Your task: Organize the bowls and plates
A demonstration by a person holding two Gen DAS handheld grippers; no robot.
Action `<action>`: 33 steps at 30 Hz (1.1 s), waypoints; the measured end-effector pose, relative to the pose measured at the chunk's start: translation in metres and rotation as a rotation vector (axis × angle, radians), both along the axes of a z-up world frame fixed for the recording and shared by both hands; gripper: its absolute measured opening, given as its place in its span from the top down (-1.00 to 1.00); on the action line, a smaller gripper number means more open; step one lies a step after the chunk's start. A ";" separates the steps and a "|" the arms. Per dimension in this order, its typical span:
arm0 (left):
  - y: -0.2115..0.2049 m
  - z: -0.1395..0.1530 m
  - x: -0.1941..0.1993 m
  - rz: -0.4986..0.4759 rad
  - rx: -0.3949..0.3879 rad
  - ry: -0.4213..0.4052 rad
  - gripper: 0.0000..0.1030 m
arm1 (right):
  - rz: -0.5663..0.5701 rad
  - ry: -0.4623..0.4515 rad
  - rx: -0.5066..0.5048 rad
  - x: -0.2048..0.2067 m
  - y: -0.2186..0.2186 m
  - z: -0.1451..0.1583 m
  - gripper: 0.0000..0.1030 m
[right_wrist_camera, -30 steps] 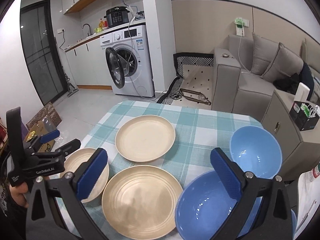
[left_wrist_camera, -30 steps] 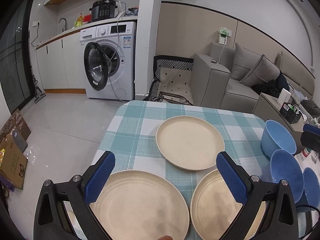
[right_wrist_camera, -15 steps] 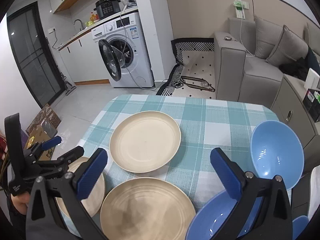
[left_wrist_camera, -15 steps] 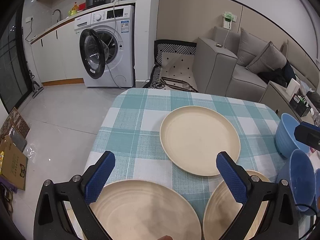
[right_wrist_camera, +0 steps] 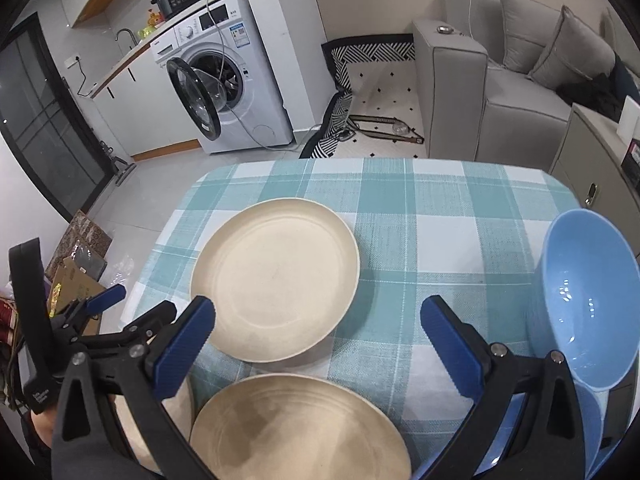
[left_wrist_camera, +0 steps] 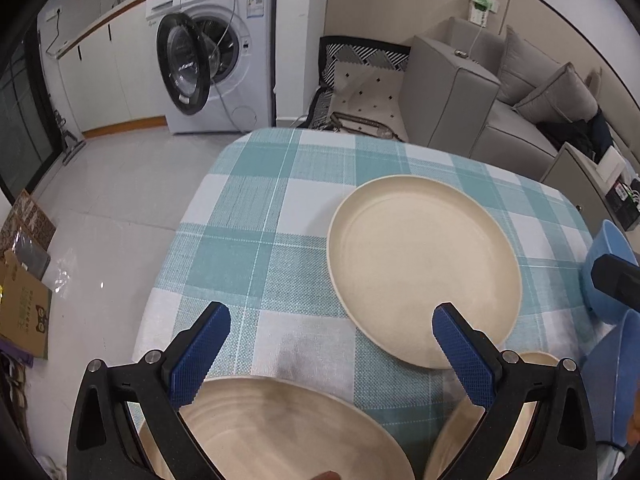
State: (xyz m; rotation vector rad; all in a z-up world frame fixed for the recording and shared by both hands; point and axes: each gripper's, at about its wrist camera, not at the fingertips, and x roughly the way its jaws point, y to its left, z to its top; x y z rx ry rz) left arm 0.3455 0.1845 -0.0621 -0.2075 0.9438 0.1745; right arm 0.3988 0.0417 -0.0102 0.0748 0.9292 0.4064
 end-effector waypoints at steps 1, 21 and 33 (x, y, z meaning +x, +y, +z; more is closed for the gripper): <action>0.001 -0.003 0.003 0.000 -0.009 0.010 -0.99 | 0.007 0.013 0.006 0.005 0.003 -0.004 -1.00; 0.010 -0.042 0.039 -0.005 -0.069 0.121 -0.25 | -0.052 0.207 -0.049 0.049 0.023 -0.077 -0.47; 0.005 -0.052 0.043 -0.017 -0.060 0.129 0.22 | -0.060 0.251 -0.033 0.053 0.028 -0.092 -0.01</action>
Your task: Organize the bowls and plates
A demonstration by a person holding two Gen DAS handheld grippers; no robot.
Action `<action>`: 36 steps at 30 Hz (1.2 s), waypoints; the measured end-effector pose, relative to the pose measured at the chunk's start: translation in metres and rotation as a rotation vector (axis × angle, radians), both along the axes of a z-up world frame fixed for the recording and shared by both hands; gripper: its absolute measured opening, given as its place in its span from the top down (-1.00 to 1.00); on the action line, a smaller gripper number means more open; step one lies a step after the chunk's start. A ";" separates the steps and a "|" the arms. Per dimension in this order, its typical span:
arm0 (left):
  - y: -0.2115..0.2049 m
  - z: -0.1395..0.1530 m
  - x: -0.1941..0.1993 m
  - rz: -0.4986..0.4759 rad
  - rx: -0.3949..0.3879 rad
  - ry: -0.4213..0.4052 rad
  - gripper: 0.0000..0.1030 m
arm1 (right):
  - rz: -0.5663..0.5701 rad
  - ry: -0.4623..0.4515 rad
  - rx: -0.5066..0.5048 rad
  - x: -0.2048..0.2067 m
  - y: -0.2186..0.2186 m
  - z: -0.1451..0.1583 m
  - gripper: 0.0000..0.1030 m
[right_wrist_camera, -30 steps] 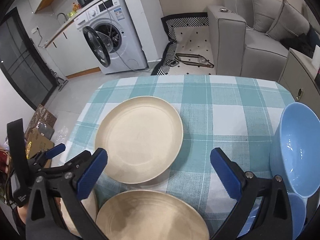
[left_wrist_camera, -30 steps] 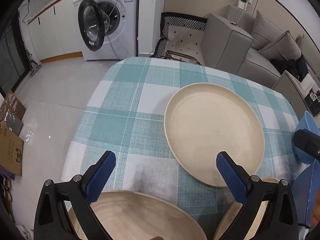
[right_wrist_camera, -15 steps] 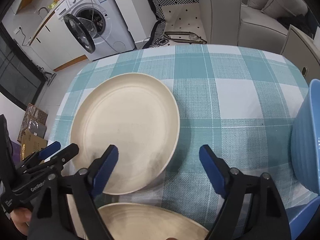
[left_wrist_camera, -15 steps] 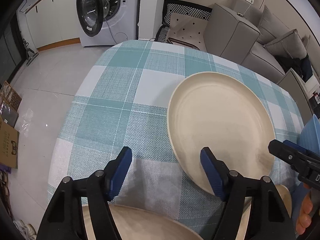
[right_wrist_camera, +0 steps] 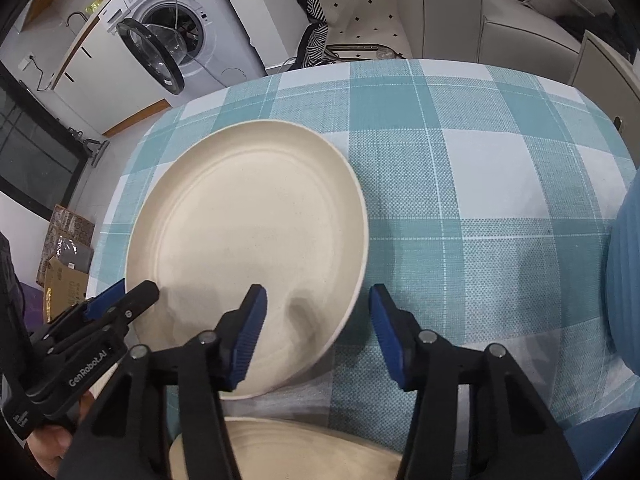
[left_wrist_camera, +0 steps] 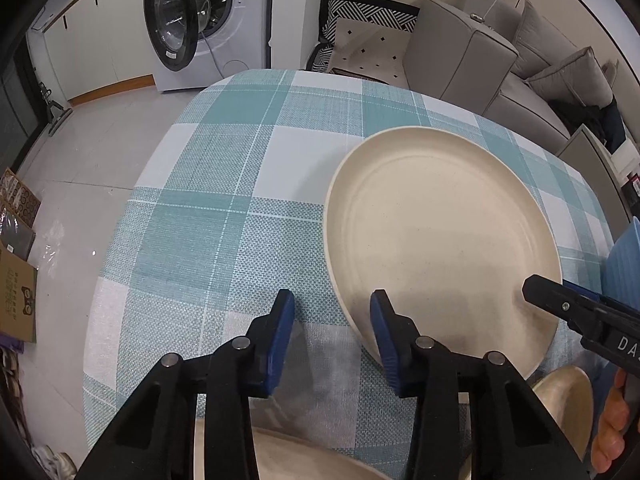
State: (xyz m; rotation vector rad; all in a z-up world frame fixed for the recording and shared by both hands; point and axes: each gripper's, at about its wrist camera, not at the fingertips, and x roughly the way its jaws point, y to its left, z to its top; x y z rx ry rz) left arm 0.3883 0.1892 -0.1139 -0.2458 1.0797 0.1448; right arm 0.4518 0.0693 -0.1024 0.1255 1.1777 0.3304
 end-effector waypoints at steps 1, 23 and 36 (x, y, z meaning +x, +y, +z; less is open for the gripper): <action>-0.001 0.000 0.000 -0.003 0.007 -0.002 0.24 | -0.002 -0.001 0.005 0.000 0.000 0.000 0.00; -0.020 0.003 -0.005 -0.047 0.077 -0.047 0.57 | -0.027 -0.031 -0.092 -0.001 0.006 -0.005 0.64; -0.019 0.014 -0.018 -0.032 0.081 -0.088 0.58 | -0.024 -0.109 -0.114 -0.016 0.008 0.009 0.64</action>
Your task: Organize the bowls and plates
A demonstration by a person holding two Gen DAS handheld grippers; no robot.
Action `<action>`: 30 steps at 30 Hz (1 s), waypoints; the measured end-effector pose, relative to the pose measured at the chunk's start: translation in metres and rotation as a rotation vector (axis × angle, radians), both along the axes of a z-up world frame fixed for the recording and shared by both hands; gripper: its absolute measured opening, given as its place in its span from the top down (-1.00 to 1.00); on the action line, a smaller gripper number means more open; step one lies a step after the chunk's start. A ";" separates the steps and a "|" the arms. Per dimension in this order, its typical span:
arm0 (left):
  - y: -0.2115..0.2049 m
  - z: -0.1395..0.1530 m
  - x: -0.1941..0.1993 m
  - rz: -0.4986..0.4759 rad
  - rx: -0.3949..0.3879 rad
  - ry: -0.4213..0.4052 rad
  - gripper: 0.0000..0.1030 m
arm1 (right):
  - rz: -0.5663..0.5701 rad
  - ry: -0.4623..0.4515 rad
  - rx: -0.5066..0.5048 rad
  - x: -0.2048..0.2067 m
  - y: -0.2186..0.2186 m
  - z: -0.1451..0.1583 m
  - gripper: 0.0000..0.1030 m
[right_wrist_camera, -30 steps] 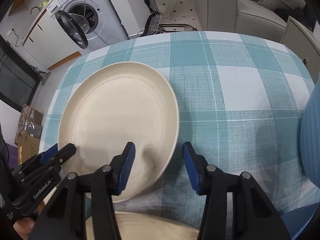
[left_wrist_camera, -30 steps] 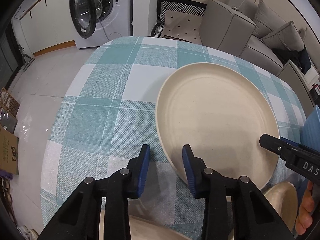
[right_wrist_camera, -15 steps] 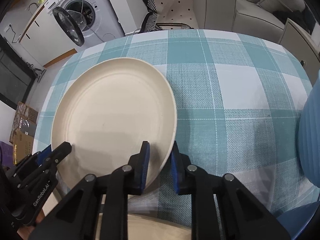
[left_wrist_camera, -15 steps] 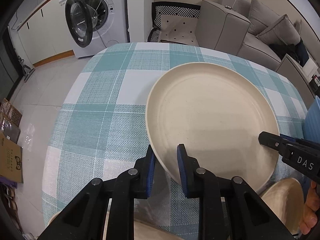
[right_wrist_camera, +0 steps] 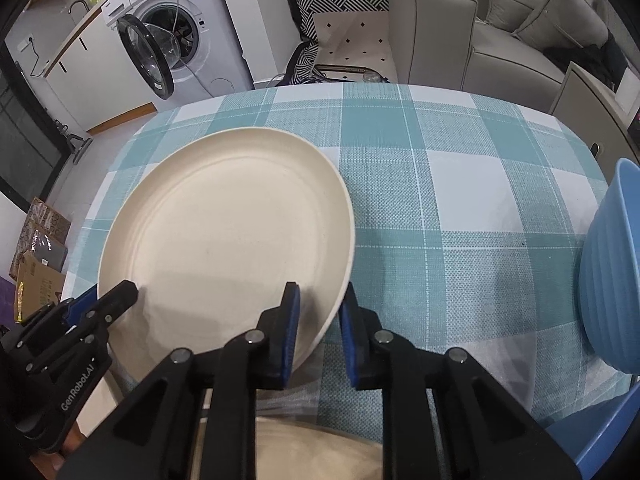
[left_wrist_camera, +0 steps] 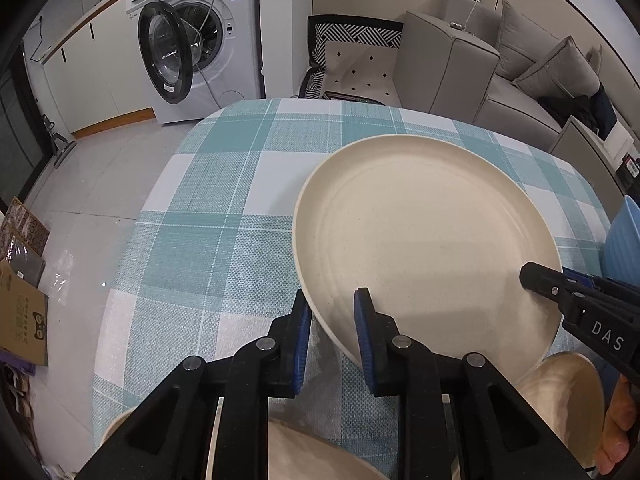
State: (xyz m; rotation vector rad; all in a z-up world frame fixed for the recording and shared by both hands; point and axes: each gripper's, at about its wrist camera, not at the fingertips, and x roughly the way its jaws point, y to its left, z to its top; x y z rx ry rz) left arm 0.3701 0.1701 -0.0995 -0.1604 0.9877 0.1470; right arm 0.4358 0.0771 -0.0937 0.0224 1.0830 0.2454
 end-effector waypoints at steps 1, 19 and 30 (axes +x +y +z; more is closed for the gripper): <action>0.000 0.002 -0.002 0.005 -0.001 -0.006 0.58 | 0.002 -0.005 -0.002 -0.002 0.000 0.001 0.64; -0.020 0.051 -0.056 0.015 0.046 -0.099 0.57 | 0.016 -0.100 0.026 -0.050 -0.011 0.045 0.63; -0.042 0.083 -0.108 0.021 0.060 -0.161 0.57 | 0.026 -0.166 0.039 -0.098 -0.027 0.073 0.63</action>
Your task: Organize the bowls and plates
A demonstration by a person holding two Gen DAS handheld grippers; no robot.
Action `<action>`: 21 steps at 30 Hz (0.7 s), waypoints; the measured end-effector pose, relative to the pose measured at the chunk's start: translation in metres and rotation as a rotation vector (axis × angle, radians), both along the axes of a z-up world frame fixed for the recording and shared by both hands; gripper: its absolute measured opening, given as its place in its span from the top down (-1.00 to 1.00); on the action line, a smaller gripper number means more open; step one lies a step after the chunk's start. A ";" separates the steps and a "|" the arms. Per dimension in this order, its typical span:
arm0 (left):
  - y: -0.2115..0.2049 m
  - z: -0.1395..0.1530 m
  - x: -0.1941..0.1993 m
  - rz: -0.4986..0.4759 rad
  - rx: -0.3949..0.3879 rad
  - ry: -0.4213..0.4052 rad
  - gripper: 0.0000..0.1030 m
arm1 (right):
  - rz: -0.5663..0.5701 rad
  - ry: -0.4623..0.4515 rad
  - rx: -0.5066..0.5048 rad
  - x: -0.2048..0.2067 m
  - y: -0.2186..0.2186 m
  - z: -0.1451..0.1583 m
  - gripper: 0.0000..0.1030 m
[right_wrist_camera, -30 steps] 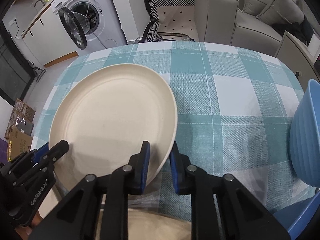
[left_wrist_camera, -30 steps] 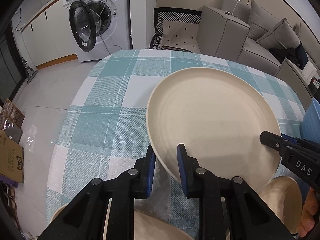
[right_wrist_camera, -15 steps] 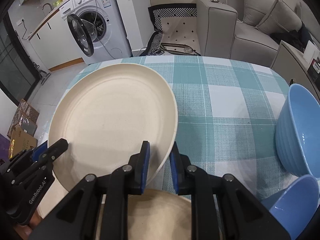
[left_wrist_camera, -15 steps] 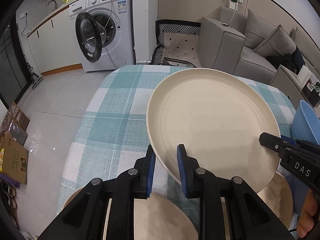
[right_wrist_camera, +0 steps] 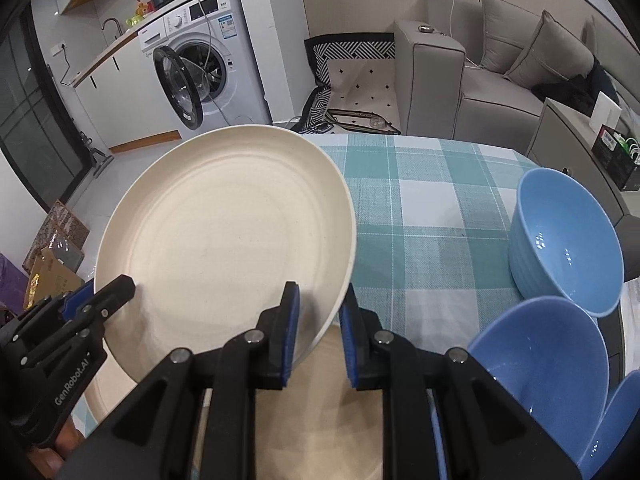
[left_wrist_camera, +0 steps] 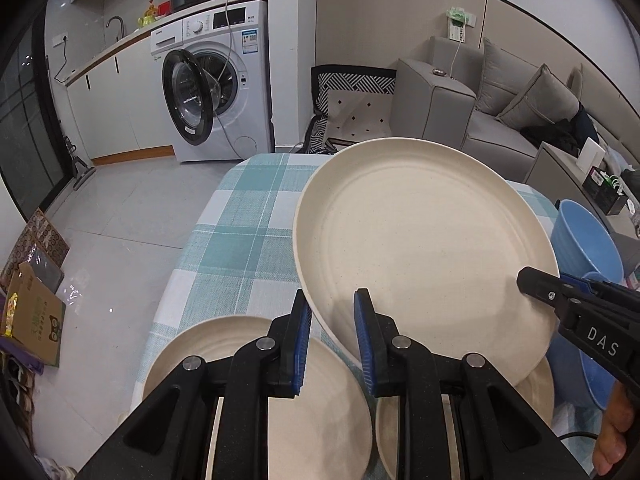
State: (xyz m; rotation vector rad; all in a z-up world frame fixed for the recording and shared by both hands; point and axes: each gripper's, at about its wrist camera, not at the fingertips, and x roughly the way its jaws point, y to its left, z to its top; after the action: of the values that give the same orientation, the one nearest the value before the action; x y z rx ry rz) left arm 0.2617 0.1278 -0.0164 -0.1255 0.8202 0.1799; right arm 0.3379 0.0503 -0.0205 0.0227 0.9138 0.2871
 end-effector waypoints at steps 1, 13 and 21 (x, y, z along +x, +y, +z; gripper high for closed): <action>-0.002 0.002 -0.004 -0.001 0.001 0.000 0.57 | 0.003 -0.001 0.002 -0.005 -0.002 0.001 0.63; -0.027 0.017 -0.061 -0.014 0.006 -0.044 0.57 | 0.014 -0.037 0.014 -0.064 -0.024 0.015 0.63; -0.045 0.015 -0.090 -0.028 0.016 -0.039 0.57 | 0.022 -0.036 0.013 -0.091 -0.039 0.014 0.62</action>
State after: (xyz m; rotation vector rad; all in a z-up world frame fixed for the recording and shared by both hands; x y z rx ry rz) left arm 0.1713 0.0828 -0.0018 -0.1024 0.7812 0.1570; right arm 0.2466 0.0111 -0.0069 0.0191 0.8767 0.3133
